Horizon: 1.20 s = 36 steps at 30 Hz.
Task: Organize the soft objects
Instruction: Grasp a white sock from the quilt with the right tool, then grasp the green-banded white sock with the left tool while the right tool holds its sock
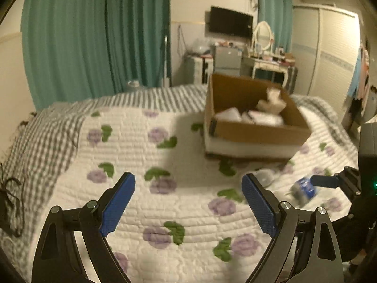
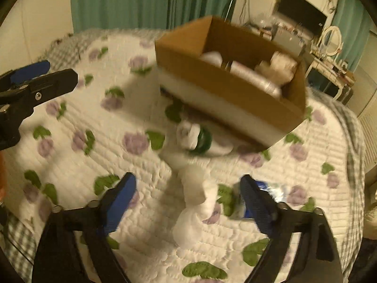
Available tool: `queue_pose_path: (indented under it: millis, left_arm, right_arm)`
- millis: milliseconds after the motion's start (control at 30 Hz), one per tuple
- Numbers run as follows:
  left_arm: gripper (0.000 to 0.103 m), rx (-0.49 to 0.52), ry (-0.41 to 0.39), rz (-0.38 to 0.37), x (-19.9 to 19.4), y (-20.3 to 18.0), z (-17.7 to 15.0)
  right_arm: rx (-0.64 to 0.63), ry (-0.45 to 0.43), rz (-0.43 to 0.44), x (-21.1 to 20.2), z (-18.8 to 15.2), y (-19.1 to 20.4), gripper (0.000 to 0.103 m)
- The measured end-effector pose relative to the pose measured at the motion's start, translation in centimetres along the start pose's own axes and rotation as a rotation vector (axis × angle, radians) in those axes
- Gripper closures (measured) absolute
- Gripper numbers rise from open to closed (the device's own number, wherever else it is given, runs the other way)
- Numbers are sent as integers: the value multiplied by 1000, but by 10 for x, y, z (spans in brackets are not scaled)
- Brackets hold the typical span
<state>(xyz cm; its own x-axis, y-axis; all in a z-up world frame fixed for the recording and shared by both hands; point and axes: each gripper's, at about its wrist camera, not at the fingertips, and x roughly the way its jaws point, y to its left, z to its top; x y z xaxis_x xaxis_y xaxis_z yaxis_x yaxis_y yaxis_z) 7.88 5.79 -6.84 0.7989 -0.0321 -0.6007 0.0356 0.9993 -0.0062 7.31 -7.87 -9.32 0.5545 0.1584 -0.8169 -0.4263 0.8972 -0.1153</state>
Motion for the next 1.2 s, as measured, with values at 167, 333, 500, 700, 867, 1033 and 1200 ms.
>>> queue_pose_path:
  millis: [167,333,500,700,867,1033,1200]
  left_arm:
    - [10,-5,61,-2,30,3,-18]
    - [10,-20,83,-22,41,2,-24]
    - [10,-41,113,-50,43,1,-26]
    - [10,-3,94,-23,27,-11,-18]
    - [10,18,81,-46,17,-36,-11]
    - [10,28,99,-93,22,-70,-10]
    - [10,66,133,-155,34,-106,-18]
  right_arm:
    - [-30,48,-3,29,2,1,49]
    - [-29,60,-8,38,3,-3,74]
    - [15,17,10,27,3,-11,81]
    - [71,-84,47,-6,7,-24,81]
    - [140,-149,79,-32,6,-45,81]
    - [207,-161,112,-40,0,-69,81]
    - [264,-152,128,-36,-5,-87,81]
